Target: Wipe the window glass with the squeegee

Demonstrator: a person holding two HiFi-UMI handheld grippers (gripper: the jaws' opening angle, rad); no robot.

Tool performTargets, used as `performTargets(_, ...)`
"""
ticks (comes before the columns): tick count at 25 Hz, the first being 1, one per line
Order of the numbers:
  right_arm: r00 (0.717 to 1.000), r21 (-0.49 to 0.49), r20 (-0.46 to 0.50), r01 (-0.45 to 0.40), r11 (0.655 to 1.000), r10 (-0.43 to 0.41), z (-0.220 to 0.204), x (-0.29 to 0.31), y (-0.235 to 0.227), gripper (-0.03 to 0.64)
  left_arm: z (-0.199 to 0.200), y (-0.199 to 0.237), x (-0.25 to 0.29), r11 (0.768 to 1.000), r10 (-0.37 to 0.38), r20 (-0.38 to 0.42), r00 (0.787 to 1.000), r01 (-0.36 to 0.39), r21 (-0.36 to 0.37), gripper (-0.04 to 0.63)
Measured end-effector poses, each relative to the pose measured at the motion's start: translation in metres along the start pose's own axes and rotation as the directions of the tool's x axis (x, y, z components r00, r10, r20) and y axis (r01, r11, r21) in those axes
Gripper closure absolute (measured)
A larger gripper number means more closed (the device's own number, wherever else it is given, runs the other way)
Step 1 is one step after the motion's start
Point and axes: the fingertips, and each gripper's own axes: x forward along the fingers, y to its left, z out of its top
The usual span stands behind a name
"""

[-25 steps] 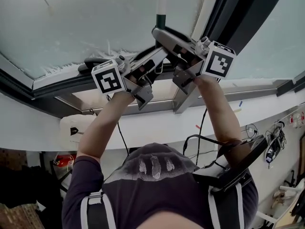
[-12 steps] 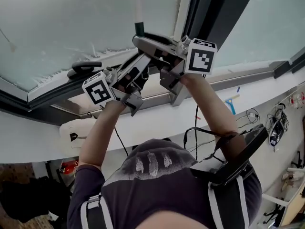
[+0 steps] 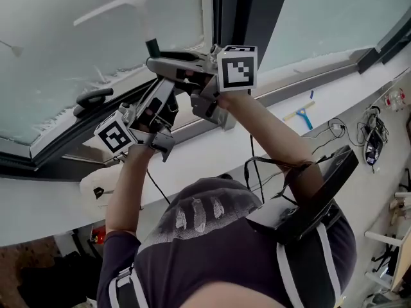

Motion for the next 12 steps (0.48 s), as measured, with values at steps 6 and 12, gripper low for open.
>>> performTargets(6, 1.0, 0.039, -0.002, 0.002, 0.999, -0.002, -0.018, -0.008, -0.001, 0.495, -0.018, 0.005, -0.01, 0.999, 0.017, -0.007, 1.0, -0.017, -0.027, 0.502)
performTargets(12, 1.0, 0.051, -0.02, -0.008, 0.999, 0.009, -0.048, -0.019, 0.006, 0.495, -0.045, 0.003, -0.027, 0.999, 0.023, 0.017, 1.0, -0.022, -0.047, 0.502)
